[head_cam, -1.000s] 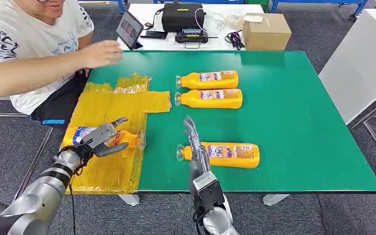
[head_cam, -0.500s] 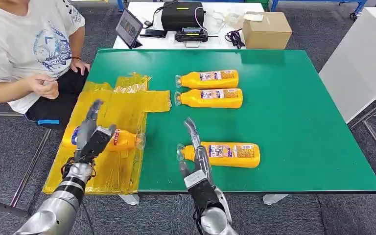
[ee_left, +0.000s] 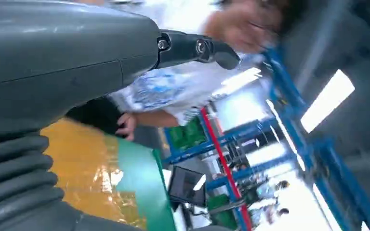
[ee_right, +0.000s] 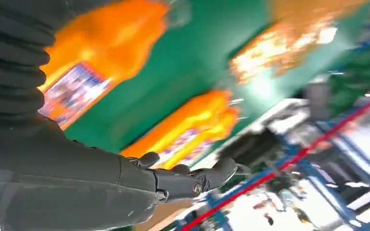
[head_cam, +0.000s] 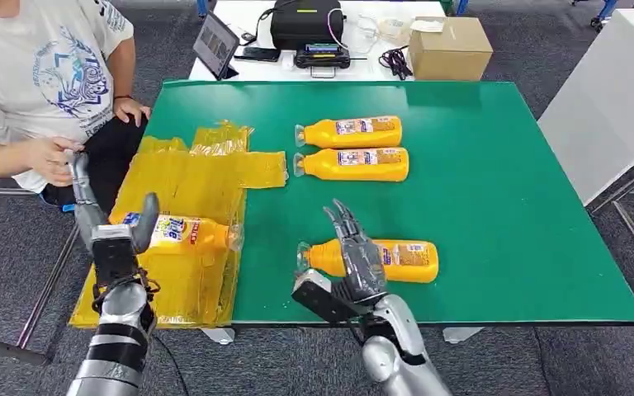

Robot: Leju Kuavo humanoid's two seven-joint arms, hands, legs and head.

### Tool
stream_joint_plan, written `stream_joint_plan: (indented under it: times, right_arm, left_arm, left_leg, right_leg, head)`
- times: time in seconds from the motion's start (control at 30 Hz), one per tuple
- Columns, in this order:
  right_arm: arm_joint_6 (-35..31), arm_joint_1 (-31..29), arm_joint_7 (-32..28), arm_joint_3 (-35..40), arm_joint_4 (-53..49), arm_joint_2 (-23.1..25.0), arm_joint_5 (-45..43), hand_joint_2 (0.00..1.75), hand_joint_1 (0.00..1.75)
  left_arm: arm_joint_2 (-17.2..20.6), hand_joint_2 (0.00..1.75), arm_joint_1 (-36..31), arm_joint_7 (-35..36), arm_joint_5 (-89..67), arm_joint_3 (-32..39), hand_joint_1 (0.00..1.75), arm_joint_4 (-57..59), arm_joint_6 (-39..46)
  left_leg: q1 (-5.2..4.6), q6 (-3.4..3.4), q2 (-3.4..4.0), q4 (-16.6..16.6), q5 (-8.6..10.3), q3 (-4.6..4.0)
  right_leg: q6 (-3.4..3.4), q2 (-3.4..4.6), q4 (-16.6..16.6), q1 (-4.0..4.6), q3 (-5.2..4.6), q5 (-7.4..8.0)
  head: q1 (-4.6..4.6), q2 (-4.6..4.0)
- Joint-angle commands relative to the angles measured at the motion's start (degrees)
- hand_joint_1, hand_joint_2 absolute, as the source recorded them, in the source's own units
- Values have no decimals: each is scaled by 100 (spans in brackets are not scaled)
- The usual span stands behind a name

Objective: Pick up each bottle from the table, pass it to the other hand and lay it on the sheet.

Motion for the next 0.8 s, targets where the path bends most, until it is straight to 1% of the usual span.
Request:
stream_joint_plan:
  times: [0.03,0.07,0.1,0.17,0.2,0.27,0.4,0.43,0.57,0.8]
  right_arm:
    - [699,-596,296,-319,684,-747,-50,175,0]
    - [699,-596,296,-319,684,-747,-50,175,0]
    - [874,-644,296,-244,759,-779,-75,175,0]
    - [1332,-837,400,-192,967,-1016,-339,175,0]
    - [1409,-905,410,-205,1046,-1128,-433,175,0]
    - [1685,-988,390,-176,1232,-1358,-647,175,0]
    - [1660,-921,394,-179,1229,-1384,-650,175,0]
    - [1903,-915,410,-122,1249,-1475,-787,175,0]
    - [1920,-849,406,-65,1482,-1562,-832,175,0]
    - [1990,-893,471,29,1548,-1615,-810,175,0]
  left_arm:
    - [79,175,292,-105,264,-341,0,-91,-206]
    - [79,175,292,-105,264,-341,0,-91,-206]
    - [102,175,289,-105,239,-378,0,-26,-237]
    - [117,175,309,-105,69,-515,0,241,-344]
    - [79,175,325,-105,89,-550,0,358,-476]
    - [97,175,460,-105,-124,-909,0,372,-435]
    - [86,175,503,-105,-174,-1016,0,487,-448]
    - [95,175,461,-105,-213,-1058,0,603,-492]
    - [-19,175,272,-105,-148,-999,0,1107,-689]
    - [-31,175,236,-105,-144,-1040,0,1176,-699]
  left_leg:
    - [9,-9,6,-1,-2,10]
    - [7,-7,9,-1,-3,9]
    - [12,-10,13,4,-7,9]
    - [6,-7,10,-1,-3,7]
    - [2,-5,5,-4,-1,7]
    - [2,-5,3,-6,0,9]
    - [-1,-4,0,-3,-1,4]
    - [7,-9,10,0,-6,9]
    - [3,-8,-5,-2,-1,7]
    - [3,-5,1,0,0,4]
  right_leg:
    - [-12,2,-8,10,14,2]
    - [-10,6,-6,8,11,2]
    - [-15,9,-4,14,13,1]
    - [-9,7,-5,7,9,2]
    - [-6,3,-4,2,9,1]
    - [-6,0,-7,2,12,1]
    - [-5,-1,-5,0,8,0]
    - [-11,7,-8,9,15,1]
    - [-10,-8,-8,5,13,-1]
    - [-6,-3,-7,5,7,2]
  head:
    - [0,0]
    - [0,0]
    - [2,0]
    - [0,0]
    - [0,0]
    - [0,0]
    - [0,0]
    - [2,0]
    - [0,0]
    - [-2,0]
